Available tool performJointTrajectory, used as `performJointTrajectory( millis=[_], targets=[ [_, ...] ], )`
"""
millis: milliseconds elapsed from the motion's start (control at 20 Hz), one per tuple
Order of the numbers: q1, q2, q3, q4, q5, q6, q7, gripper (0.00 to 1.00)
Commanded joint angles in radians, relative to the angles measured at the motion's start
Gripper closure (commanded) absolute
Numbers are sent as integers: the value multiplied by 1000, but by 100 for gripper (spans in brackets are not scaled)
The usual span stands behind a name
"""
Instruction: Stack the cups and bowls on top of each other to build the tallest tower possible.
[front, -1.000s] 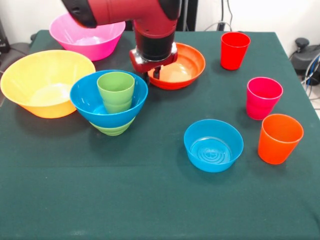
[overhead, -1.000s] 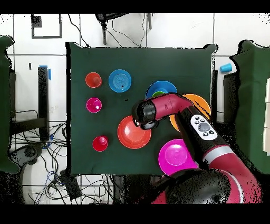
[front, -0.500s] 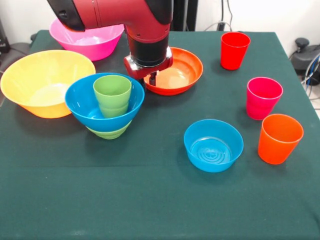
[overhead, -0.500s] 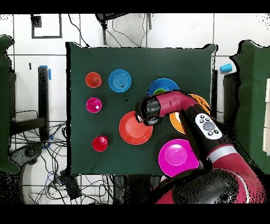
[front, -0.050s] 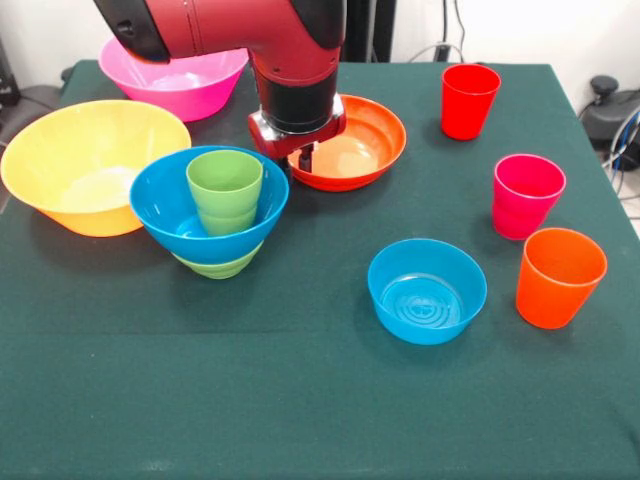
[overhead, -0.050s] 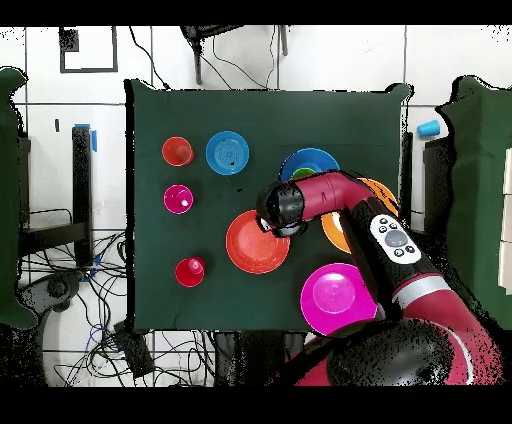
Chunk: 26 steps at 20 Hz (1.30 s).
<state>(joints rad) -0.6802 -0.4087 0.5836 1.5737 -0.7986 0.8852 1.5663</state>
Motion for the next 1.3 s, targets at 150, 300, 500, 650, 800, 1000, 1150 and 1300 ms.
performJointTrajectory(
  millis=[150,300,500,650,800,1000,1150,1300],
  targets=[
    [9,-43,-82,207,-143,-249,35,100],
    [-38,-76,-73,279,-145,-298,-7,100],
    [-9,10,-80,140,-169,-287,-62,100],
    [-12,18,-71,94,-155,-280,-89,100],
    [-64,-69,-23,170,-92,-250,-140,100],
    [-76,-168,-4,254,-54,-227,-121,100],
    [-92,-204,16,280,-25,-210,-122,100],
    [-121,-263,48,317,18,-180,-150,100]
  ],
)
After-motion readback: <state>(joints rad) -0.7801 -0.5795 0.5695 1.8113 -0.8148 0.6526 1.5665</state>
